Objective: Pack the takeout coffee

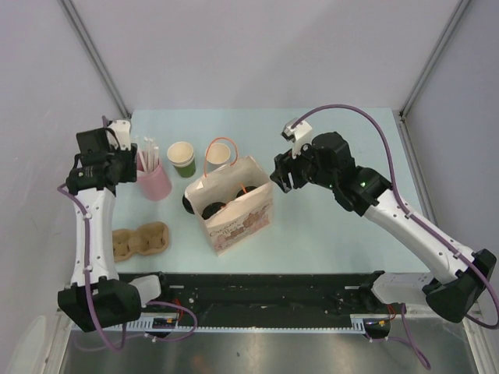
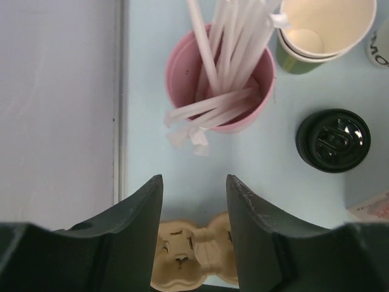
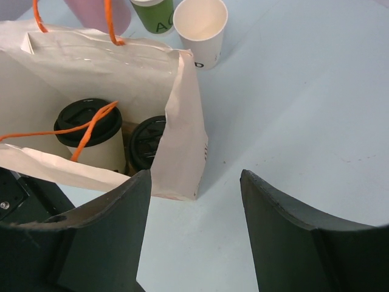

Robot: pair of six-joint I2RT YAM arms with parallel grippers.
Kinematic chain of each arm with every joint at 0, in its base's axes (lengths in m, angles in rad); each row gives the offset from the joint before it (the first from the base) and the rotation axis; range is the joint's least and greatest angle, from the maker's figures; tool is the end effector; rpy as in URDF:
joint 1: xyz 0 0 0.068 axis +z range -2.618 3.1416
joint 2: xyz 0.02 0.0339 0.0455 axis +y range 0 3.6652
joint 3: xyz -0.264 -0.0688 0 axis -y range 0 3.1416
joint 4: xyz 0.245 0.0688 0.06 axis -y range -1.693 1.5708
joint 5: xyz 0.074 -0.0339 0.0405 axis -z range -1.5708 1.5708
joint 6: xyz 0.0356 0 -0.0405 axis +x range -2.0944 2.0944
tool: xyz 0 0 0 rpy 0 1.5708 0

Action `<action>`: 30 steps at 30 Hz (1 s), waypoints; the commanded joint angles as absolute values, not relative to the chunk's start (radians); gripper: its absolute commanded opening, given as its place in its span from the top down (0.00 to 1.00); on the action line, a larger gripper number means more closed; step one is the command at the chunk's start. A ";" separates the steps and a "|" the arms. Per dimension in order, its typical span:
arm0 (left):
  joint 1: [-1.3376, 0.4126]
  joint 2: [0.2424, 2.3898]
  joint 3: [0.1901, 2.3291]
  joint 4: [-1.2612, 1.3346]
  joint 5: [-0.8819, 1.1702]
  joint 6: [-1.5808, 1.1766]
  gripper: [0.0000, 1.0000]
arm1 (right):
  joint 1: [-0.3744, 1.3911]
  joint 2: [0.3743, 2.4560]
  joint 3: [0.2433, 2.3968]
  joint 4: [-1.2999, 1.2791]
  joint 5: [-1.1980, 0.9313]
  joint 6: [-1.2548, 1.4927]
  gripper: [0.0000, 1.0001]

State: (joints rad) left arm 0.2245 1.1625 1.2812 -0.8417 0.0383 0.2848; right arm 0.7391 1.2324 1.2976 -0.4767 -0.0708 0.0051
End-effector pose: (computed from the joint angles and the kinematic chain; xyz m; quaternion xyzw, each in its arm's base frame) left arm 0.2280 0.0507 0.3719 0.0353 0.9107 0.0867 0.4024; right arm 0.2003 0.1860 0.3946 -0.3181 0.7735 0.2266 0.4992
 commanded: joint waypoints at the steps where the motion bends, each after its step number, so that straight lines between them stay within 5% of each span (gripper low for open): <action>1: 0.255 1.141 1.285 -0.747 0.002 0.255 0.49 | 0.721 1.186 1.284 -0.434 -0.103 -0.023 0.35; 30: 0.334 1.381 1.316 -0.692 0.140 0.270 0.59 | 0.673 1.146 1.246 -0.445 -0.129 -0.043 0.35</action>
State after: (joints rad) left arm 0.3279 1.3830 1.2785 -0.7185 0.1112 0.2642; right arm 0.6800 1.1721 1.2430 -0.4767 -0.1207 -0.0307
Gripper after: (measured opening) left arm 0.419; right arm 0.653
